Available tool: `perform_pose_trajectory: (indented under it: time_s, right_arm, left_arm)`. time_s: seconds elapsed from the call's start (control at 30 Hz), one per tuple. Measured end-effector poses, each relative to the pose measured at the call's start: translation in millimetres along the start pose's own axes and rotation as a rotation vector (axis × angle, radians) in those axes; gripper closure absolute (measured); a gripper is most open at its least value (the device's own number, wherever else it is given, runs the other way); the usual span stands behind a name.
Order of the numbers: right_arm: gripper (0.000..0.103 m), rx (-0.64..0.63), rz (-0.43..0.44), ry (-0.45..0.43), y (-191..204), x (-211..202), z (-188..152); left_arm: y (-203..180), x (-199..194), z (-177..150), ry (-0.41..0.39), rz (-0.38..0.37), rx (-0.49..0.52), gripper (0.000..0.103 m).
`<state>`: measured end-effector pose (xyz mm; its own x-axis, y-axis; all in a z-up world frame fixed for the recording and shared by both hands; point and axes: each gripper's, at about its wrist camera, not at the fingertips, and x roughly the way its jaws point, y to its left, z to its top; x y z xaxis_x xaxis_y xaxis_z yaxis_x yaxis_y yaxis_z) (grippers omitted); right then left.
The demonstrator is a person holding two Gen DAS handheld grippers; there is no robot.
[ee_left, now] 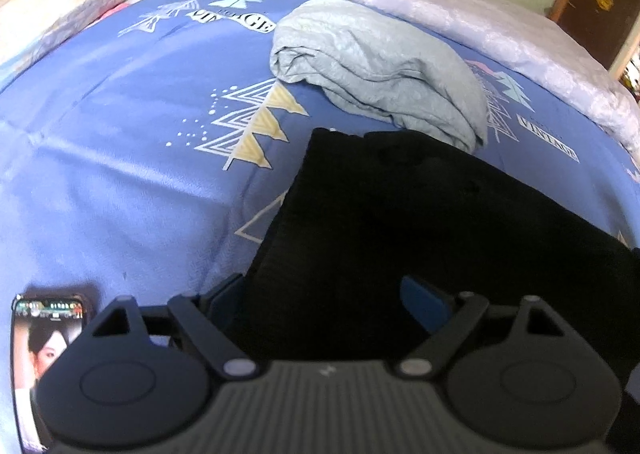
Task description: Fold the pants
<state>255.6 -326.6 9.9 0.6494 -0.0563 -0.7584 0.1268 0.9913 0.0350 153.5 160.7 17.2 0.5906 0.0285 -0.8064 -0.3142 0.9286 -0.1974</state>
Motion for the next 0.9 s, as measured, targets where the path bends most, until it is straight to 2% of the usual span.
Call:
perform_pose_trajectory:
  time_s: [0.07,0.1,0.13,0.2,0.23,0.3,0.33,0.43,0.5,0.6,0.67,0.73,0.77,0.83,0.87,0.9]
  right_arm:
    - [0.101,0.056,-0.116,0.003,-5.7,14.7,2.5]
    - [0.101,0.073,-0.138,0.009,-10.2,19.3,3.5]
    - [0.100,0.104,-0.116,0.008,-17.7,14.5,1.7]
    - [0.098,0.198,-0.016,-0.006,-36.0,-9.3,1.2]
    - [0.098,0.240,0.030,-0.044,-46.1,-28.2,-0.9]
    - [0.096,0.298,0.068,-0.115,-70.0,-75.3,-12.9]
    - [0.094,0.316,0.069,-0.140,-81.9,-98.4,-22.7]
    - [0.079,0.362,0.028,-0.212,-115.7,-167.4,-66.6]
    - [0.060,0.424,0.003,-0.235,-137.8,-203.5,-106.0]
    - [0.054,0.527,-0.037,-0.207,-162.2,-228.6,-162.1]
    - [0.049,0.594,-0.032,-0.175,-166.6,-234.0,-192.7]
    - [0.047,0.680,0.010,-0.142,-168.3,-230.2,-216.9]
    - [0.047,0.724,0.034,-0.124,-168.3,-225.2,-226.7]
    - [0.047,0.758,0.077,-0.102,-160.1,-215.0,-230.9]
    - [0.048,0.765,0.090,-0.088,-153.7,-206.0,-229.8]
    - [0.054,0.756,0.084,-0.091,-145.6,-201.1,-225.3]
  left_arm:
    - [0.3,-1.8,0.6,0.002,0.011,-0.010,0.018]
    - [1.3,-5.9,0.1,-0.001,0.005,-0.008,0.018]
    - [2.6,-12.0,-0.6,-0.009,-0.001,0.001,0.018]
    - [7.9,-24.7,-3.4,-0.025,0.002,0.021,0.017]
    - [12.4,-31.6,-6.1,-0.030,0.005,0.025,0.016]
    - [22.5,-41.7,-12.1,-0.027,0.006,0.017,0.014]
    - [27.4,-45.4,-15.7,-0.021,0.004,0.009,0.013]
    - [42.5,-56.0,-32.2,0.009,-0.018,-0.034,0.010]
    - [49.8,-60.7,-45.4,0.030,-0.042,-0.060,0.008]
    - [54.0,-61.6,-63.3,0.071,-0.078,-0.085,0.008]
    - [51.4,-60.0,-72.4,0.097,-0.091,-0.085,0.010]
    - [46.1,-57.7,-77.2,0.108,-0.082,-0.071,0.024]
    - [43.9,-56.0,-77.5,0.117,-0.068,-0.067,0.045]
    - [42.2,-56.2,-73.6,0.127,-0.052,-0.078,0.058]
    - [42.8,-58.1,-70.9,0.134,-0.079,-0.092,0.086]
    - [43.5,-60.7,-66.4,0.141,-0.098,-0.115,0.094]
